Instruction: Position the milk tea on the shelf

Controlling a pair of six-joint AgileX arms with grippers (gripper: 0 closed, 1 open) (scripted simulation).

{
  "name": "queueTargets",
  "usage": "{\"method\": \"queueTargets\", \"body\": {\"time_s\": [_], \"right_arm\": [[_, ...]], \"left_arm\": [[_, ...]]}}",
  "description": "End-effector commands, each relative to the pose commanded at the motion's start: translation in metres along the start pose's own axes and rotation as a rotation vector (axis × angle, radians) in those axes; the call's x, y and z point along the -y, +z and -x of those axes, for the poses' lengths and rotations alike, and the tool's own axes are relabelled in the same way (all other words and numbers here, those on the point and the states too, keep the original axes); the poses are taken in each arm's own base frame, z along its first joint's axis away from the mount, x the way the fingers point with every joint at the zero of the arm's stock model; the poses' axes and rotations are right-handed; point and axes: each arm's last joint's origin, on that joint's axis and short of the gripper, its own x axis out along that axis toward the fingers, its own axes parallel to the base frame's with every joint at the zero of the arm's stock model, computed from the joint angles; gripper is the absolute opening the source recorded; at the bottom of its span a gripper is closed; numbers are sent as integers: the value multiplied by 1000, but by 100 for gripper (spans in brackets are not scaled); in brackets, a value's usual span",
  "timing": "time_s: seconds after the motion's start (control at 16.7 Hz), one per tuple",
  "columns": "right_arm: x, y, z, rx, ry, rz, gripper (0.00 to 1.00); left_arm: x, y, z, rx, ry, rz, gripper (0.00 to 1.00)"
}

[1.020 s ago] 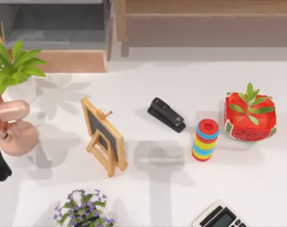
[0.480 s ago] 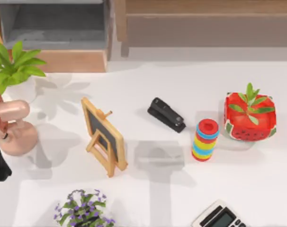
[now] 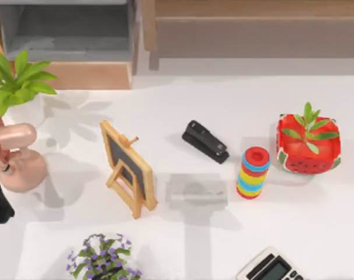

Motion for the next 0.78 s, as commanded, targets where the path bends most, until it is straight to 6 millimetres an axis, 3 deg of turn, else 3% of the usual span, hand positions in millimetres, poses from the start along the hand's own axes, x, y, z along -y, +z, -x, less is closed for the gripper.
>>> {"method": "queueTargets", "body": {"time_s": [0.3, 0.78], "right_arm": [[0, 0, 0, 0, 0, 0, 2], [0, 0, 0, 0, 0, 0, 0]], "left_arm": [[0, 0, 0, 0, 0, 0, 100], [0, 0, 0, 0, 0, 0, 100]]}}
